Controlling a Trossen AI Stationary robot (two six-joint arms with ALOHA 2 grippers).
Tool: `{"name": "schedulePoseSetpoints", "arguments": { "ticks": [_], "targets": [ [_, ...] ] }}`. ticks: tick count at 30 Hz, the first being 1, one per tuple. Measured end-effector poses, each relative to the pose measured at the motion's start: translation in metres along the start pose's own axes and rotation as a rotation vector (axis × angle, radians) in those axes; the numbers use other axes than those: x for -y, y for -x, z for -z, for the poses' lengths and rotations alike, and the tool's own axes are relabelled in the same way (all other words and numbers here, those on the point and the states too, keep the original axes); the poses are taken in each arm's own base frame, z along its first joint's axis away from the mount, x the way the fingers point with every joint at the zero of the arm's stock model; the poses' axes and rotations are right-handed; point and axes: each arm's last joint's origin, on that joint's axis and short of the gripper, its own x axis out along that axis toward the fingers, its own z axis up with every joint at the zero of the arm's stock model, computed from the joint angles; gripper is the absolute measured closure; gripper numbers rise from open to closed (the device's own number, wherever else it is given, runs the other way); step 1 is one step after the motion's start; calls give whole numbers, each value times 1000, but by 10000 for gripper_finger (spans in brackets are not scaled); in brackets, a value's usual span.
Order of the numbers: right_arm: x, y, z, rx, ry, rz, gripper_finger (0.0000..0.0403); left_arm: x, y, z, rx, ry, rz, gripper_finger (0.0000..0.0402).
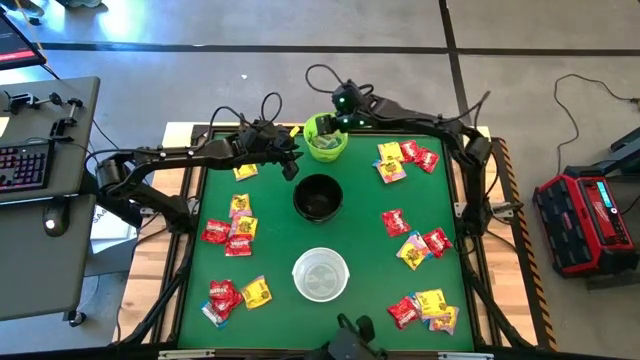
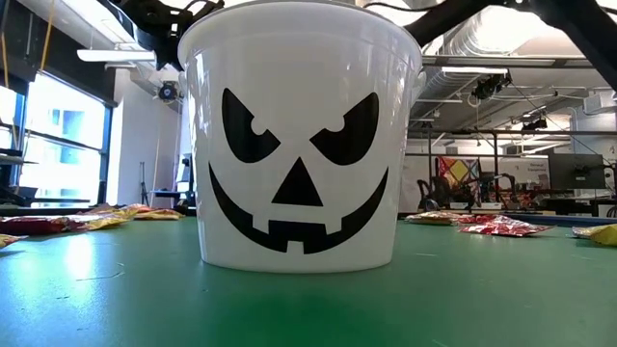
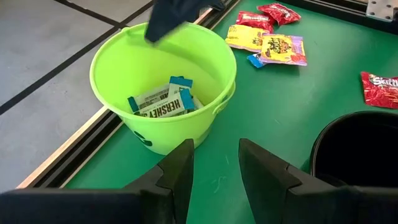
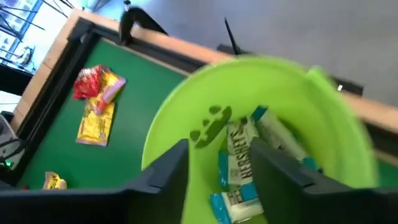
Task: Sort candy by brand, put in halloween buckets
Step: Put the white chocolate into the green bucket
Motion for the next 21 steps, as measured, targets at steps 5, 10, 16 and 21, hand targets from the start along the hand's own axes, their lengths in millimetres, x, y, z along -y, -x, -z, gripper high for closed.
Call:
{"name": "schedulePoseSetpoints", "arguments": {
  "ticks": [5, 10, 16, 21],
  "targets": [
    [-3, 29, -10, 54, 81, 14, 383, 0, 0, 0, 0, 3, 0, 282],
    [12, 49, -8, -3, 100, 185, 387, 1, 0, 0, -2, 15, 17, 282],
    [23, 39, -2, -73, 63, 245, 399, 1, 0, 0, -2, 17, 20, 282],
    [28, 20, 6, -144, 23, 236, 402, 1, 0, 0, -3, 18, 20, 282]
  ]
}}
